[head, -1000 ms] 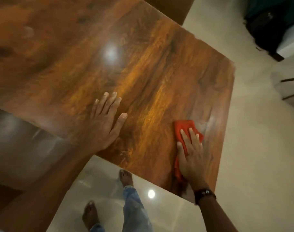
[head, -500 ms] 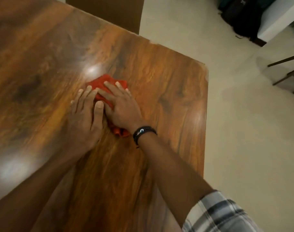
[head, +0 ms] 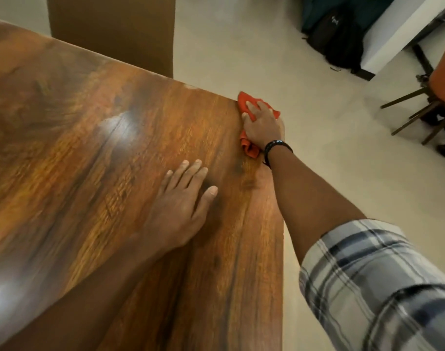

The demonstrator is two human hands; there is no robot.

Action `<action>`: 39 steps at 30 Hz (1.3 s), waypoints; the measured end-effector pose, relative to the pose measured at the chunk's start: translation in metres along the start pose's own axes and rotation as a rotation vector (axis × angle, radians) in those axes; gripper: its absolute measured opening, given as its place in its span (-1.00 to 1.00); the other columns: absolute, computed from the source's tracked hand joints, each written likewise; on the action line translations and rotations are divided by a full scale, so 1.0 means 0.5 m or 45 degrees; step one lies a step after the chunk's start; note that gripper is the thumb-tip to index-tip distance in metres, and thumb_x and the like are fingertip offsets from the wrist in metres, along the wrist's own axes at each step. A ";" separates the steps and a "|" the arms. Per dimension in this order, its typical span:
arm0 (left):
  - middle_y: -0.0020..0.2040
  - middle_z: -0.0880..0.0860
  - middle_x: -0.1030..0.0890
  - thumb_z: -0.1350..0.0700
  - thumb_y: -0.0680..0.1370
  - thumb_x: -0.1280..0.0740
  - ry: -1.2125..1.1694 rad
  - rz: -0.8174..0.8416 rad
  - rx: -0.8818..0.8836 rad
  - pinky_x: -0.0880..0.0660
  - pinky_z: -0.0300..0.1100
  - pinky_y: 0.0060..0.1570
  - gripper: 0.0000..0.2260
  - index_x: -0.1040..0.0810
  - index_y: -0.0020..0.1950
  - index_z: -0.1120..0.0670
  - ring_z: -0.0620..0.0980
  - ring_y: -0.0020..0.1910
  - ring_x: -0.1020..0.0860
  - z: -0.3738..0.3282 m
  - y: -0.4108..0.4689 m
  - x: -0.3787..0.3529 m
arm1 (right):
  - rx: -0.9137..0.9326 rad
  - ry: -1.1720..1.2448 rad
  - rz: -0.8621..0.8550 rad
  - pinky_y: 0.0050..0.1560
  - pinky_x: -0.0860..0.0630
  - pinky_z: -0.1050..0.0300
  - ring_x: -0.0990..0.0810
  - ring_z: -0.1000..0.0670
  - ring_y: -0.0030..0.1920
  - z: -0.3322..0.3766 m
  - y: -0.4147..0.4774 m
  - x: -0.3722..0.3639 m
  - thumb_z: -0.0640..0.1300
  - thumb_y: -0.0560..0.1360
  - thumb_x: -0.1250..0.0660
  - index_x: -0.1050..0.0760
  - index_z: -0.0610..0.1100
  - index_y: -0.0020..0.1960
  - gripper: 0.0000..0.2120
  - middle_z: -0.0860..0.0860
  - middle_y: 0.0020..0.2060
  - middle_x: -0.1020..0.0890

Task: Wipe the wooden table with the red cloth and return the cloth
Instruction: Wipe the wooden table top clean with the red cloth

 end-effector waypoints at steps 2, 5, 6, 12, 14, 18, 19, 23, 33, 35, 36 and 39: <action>0.65 -0.08 -0.03 -0.26 0.62 0.18 0.034 0.040 -0.007 0.21 -0.06 0.60 -0.37 -0.12 0.63 -0.01 -0.13 0.62 0.14 -0.002 -0.031 -0.010 | -0.081 0.099 -0.041 0.55 -0.08 -0.13 -0.13 -0.12 0.56 -0.039 -0.047 0.011 0.09 0.65 -0.08 -0.27 0.02 0.53 -0.53 -0.03 0.56 -0.21; 0.66 -0.07 0.00 -0.29 0.58 0.25 0.075 0.089 -0.025 0.25 -0.10 0.58 -0.31 -0.10 0.63 0.00 -0.12 0.62 0.16 -0.005 -0.093 -0.012 | -0.172 0.237 -0.063 0.56 -0.03 -0.09 -0.09 -0.13 0.57 -0.070 -0.147 0.020 0.03 0.65 -0.10 -0.26 -0.02 0.54 -0.53 -0.07 0.57 -0.16; 0.66 -0.06 0.00 -0.31 0.57 0.27 0.074 0.104 -0.035 0.24 -0.10 0.58 -0.28 -0.10 0.63 0.00 -0.11 0.62 0.16 -0.008 -0.118 -0.009 | -0.188 0.248 -0.064 0.56 -0.05 -0.08 -0.10 -0.12 0.56 -0.071 -0.190 0.020 0.03 0.66 -0.10 -0.25 -0.03 0.54 -0.53 -0.06 0.57 -0.15; 0.65 -0.02 -0.05 -0.31 0.57 0.26 0.039 0.173 -0.061 0.16 -0.05 0.59 -0.26 -0.15 0.62 0.05 -0.06 0.63 0.11 -0.024 -0.326 0.009 | -0.230 0.253 -0.076 0.55 -0.03 -0.11 -0.05 -0.13 0.57 -0.029 -0.577 0.007 0.06 0.67 -0.08 -0.21 0.05 0.56 -0.54 -0.01 0.58 -0.12; 0.65 0.00 -0.07 -0.30 0.58 0.24 0.041 0.211 -0.063 0.14 -0.03 0.58 -0.27 -0.17 0.62 0.06 -0.04 0.64 0.09 -0.021 -0.406 0.006 | -0.247 0.258 -0.045 0.53 0.05 -0.05 0.00 -0.11 0.58 -0.011 -0.721 0.003 0.07 0.68 -0.07 -0.18 0.07 0.56 -0.54 0.02 0.59 -0.10; 0.65 -0.01 -0.11 -0.29 0.60 0.21 0.033 0.230 -0.022 0.13 -0.03 0.58 -0.30 -0.20 0.61 0.05 -0.04 0.64 0.06 -0.005 -0.562 0.009 | -0.201 0.275 -0.055 0.49 0.10 0.07 0.00 -0.05 0.59 0.026 -0.987 -0.007 0.16 0.64 0.01 -0.15 0.11 0.57 -0.49 0.07 0.59 -0.08; 0.64 -0.01 -0.11 -0.29 0.60 0.22 0.030 0.231 -0.005 0.13 -0.04 0.57 -0.31 -0.20 0.60 0.05 -0.04 0.64 0.06 -0.001 -0.601 0.011 | -0.215 0.291 -0.061 0.49 0.08 0.06 0.00 -0.04 0.59 0.034 -1.047 -0.011 0.18 0.63 0.02 -0.15 0.11 0.57 -0.48 0.08 0.59 -0.08; 0.63 0.02 -0.18 -0.30 0.60 0.24 0.016 0.195 0.079 0.05 -0.01 0.59 -0.27 -0.26 0.58 0.08 -0.01 0.64 0.00 0.017 -0.729 0.035 | -0.282 0.363 -0.143 0.54 -0.01 -0.13 -0.02 -0.13 0.58 0.095 -1.216 -0.026 0.14 0.64 0.00 -0.23 0.07 0.54 -0.51 0.09 0.56 -0.13; 0.64 0.00 -0.14 -0.26 0.64 0.15 -0.083 -0.001 0.430 0.07 -0.08 0.59 -0.37 -0.23 0.59 0.06 -0.06 0.63 0.03 0.093 -0.896 0.146 | 0.232 0.444 0.114 0.55 0.01 -0.19 0.02 -0.12 0.58 0.419 -1.231 -0.148 0.04 0.64 0.01 -0.33 0.07 0.50 -0.55 0.04 0.54 -0.22; 0.64 -0.01 -0.12 -0.18 0.69 0.06 -0.131 -0.038 0.556 0.08 -0.06 0.59 -0.47 -0.20 0.60 0.03 -0.08 0.63 0.05 0.113 -0.924 0.171 | 0.370 0.451 0.241 0.55 0.07 -0.13 0.05 -0.11 0.58 0.483 -1.225 -0.160 0.05 0.62 0.06 -0.31 0.08 0.51 -0.51 0.06 0.54 -0.20; 0.64 -0.01 -0.11 -0.16 0.69 0.06 -0.159 -0.058 0.606 0.06 -0.03 0.60 -0.48 -0.19 0.60 0.02 -0.08 0.63 0.04 0.119 -0.935 0.185 | 0.445 0.445 0.307 0.55 0.07 -0.11 0.04 -0.11 0.58 0.510 -1.223 -0.165 0.05 0.61 0.08 -0.30 0.07 0.51 -0.50 0.06 0.55 -0.20; 0.64 0.00 -0.12 -0.18 0.67 0.06 -0.216 -0.161 0.724 0.04 -0.04 0.59 -0.45 -0.19 0.61 0.02 -0.06 0.63 0.01 0.122 -0.965 0.243 | 0.642 0.419 0.527 0.57 -0.01 -0.09 0.01 -0.12 0.59 0.575 -1.209 -0.172 -0.03 0.63 0.05 -0.30 0.04 0.52 -0.52 0.02 0.55 -0.23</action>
Point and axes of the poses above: each hand's wrist, its own y-axis towards the middle knuckle, its own x-axis out of the back of the hand, z = x × y, the point moved 4 cm from there along y, towards the middle knuckle
